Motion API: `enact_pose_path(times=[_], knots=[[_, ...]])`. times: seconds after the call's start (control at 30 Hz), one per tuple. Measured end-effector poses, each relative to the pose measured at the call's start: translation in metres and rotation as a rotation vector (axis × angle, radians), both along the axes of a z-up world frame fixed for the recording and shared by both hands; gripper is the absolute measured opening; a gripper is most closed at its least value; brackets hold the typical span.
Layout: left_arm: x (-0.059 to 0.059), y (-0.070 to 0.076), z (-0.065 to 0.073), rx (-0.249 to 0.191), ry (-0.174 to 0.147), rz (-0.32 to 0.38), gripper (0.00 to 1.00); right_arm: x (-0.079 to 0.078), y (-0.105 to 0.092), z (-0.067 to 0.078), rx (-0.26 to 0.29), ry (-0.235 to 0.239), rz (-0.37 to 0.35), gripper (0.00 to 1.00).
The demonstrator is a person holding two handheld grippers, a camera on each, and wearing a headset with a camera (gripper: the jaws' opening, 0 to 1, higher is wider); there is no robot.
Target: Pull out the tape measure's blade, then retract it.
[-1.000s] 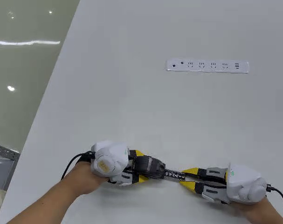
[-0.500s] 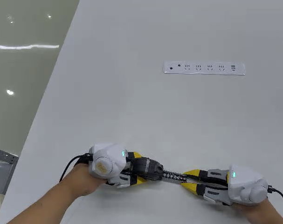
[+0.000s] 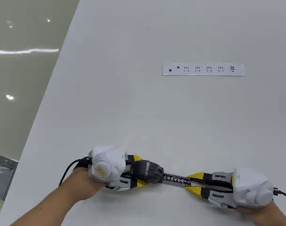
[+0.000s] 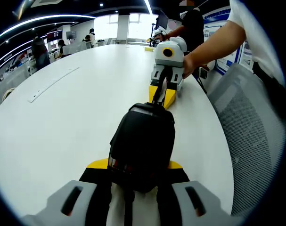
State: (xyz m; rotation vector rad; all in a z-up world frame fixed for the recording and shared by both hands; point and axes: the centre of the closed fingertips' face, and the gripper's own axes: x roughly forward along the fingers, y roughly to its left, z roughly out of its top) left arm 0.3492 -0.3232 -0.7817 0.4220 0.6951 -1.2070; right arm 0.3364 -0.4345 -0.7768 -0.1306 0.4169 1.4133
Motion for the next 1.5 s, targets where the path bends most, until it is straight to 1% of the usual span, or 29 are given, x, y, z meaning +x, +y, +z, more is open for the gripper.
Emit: enact_pose_path(times=[0.33,0.47,0.63,1.5], knots=[[0.000,0.000,0.000,0.002,0.001,0.000,0.33,-0.001,-0.014,0.001,0.002,0.007,-0.019,0.10],[0.000,0.000,0.000,0.000,0.002,0.001,0.33,0.000,-0.017,-0.001,0.001,0.013,-0.023,0.10],[0.000,0.000,0.000,0.002,0.002,0.000,0.33,-0.001,-0.019,0.001,0.001,0.015,-0.030,0.10],[0.001,-0.004,0.000,0.011,0.001,-0.001,0.33,-0.001,-0.046,0.001,0.004,0.024,-0.057,0.10]])
